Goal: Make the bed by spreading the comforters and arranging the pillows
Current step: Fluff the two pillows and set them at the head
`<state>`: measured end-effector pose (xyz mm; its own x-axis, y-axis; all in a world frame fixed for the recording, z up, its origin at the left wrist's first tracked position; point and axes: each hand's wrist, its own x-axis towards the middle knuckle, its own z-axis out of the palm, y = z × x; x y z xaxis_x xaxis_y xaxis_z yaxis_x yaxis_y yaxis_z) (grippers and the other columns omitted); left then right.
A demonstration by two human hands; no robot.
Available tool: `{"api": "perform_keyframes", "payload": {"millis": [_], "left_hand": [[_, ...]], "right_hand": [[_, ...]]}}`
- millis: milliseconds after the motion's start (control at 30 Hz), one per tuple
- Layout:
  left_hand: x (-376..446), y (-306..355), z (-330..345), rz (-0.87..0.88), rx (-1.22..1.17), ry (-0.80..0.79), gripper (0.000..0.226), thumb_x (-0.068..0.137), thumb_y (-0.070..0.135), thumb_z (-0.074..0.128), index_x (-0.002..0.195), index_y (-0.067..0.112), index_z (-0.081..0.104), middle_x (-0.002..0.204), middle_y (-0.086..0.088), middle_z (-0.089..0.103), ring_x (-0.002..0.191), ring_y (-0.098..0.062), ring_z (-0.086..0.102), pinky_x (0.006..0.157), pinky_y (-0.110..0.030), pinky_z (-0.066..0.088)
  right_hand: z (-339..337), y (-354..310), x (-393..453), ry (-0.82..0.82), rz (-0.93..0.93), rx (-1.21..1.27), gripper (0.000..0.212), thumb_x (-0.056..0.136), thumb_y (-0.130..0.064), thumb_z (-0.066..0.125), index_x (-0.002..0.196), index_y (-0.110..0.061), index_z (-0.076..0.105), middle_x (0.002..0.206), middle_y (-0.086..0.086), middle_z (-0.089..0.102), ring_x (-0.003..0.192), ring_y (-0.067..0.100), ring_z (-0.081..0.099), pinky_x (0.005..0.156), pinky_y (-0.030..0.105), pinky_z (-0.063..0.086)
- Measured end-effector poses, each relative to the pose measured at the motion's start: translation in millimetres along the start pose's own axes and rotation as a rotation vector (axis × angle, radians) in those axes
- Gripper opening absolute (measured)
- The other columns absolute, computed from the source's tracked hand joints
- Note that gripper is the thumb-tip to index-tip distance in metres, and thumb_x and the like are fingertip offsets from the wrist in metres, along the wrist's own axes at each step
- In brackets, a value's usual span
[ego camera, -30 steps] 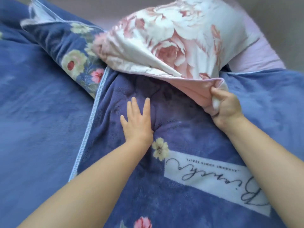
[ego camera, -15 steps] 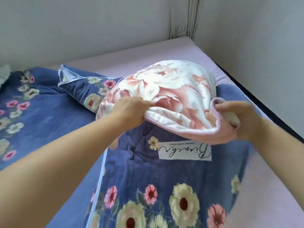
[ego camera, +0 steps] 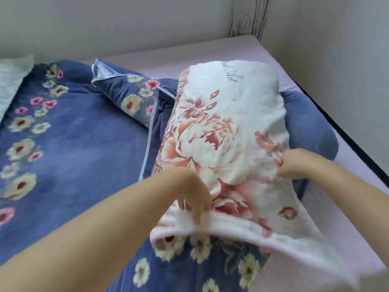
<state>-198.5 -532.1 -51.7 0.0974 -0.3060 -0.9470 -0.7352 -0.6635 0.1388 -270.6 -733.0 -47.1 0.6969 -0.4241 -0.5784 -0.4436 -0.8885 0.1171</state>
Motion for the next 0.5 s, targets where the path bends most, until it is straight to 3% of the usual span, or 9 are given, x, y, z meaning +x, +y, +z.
{"api": "perform_keyframes", "payload": {"millis": [33, 100, 200, 300, 333, 400, 500], "left_hand": [[2, -7, 3, -0.003, -0.158, -0.026, 0.046, 0.092, 0.017, 0.055, 0.136, 0.013, 0.043, 0.133, -0.009, 0.053, 0.120, -0.027, 0.053, 0.093, -0.030, 0.044], [6, -27, 1, -0.035, -0.335, 0.172, 0.040, 0.094, 0.019, 0.050, 0.133, 0.013, 0.047, 0.137, -0.008, 0.052, 0.124, -0.024, 0.052, 0.099, -0.031, 0.043], [24, -60, -10, -0.178, -0.466, 0.623, 0.034, 0.094, 0.011, 0.044, 0.126, 0.010, 0.055, 0.134, -0.009, 0.054, 0.124, -0.025, 0.050, 0.094, -0.027, 0.041], [54, -85, -13, -0.297, -0.787, 0.869, 0.024, 0.093, 0.012, 0.043, 0.106, 0.003, 0.061, 0.110, -0.015, 0.063, 0.115, -0.032, 0.053, 0.073, -0.027, 0.040], [66, -92, -14, -0.323, -0.942, 0.897, 0.031, 0.093, 0.021, 0.045, 0.115, 0.000, 0.056, 0.118, -0.019, 0.060, 0.118, -0.033, 0.051, 0.077, -0.029, 0.041], [81, -99, -8, -0.343, -1.235, 0.868, 0.068, 0.091, 0.044, 0.048, 0.142, 0.002, 0.032, 0.147, -0.017, 0.039, 0.134, -0.033, 0.040, 0.101, -0.036, 0.038], [107, -109, -5, -0.375, -1.454, 0.855, 0.089, 0.084, 0.063, 0.043, 0.149, 0.008, 0.016, 0.156, -0.015, 0.023, 0.141, -0.034, 0.028, 0.114, -0.045, 0.029]], "right_hand": [[5, -2, 7, 0.147, 0.047, 0.042, 0.021, 0.085, -0.028, 0.045, 0.083, -0.011, 0.057, 0.077, 0.006, 0.054, 0.070, 0.023, 0.052, 0.058, 0.026, 0.037], [15, -10, 20, 0.316, 0.117, 0.257, 0.044, 0.084, -0.046, 0.049, 0.103, -0.007, 0.053, 0.103, 0.012, 0.059, 0.096, 0.033, 0.057, 0.068, 0.032, 0.044], [25, -25, 49, 0.234, 0.203, 0.699, 0.097, 0.072, -0.067, 0.054, 0.137, 0.000, 0.025, 0.139, 0.022, 0.040, 0.126, 0.041, 0.043, 0.098, 0.044, 0.043], [41, -29, 79, 0.152, 0.254, 0.990, 0.117, 0.067, -0.064, 0.064, 0.146, -0.009, -0.001, 0.150, 0.021, 0.026, 0.136, 0.039, 0.031, 0.109, 0.043, 0.033], [47, -28, 92, 0.175, 0.248, 1.035, 0.119, 0.065, -0.061, 0.067, 0.147, -0.010, -0.002, 0.150, 0.020, 0.028, 0.136, 0.038, 0.031, 0.111, 0.043, 0.032], [56, -27, 98, 0.234, 0.262, 1.062, 0.119, 0.063, -0.059, 0.071, 0.147, -0.011, 0.001, 0.147, 0.021, 0.033, 0.133, 0.039, 0.035, 0.110, 0.045, 0.033], [65, -26, 108, 0.302, 0.295, 1.033, 0.119, 0.061, -0.058, 0.073, 0.147, -0.010, 0.005, 0.144, 0.025, 0.034, 0.131, 0.042, 0.035, 0.111, 0.047, 0.032]]}}
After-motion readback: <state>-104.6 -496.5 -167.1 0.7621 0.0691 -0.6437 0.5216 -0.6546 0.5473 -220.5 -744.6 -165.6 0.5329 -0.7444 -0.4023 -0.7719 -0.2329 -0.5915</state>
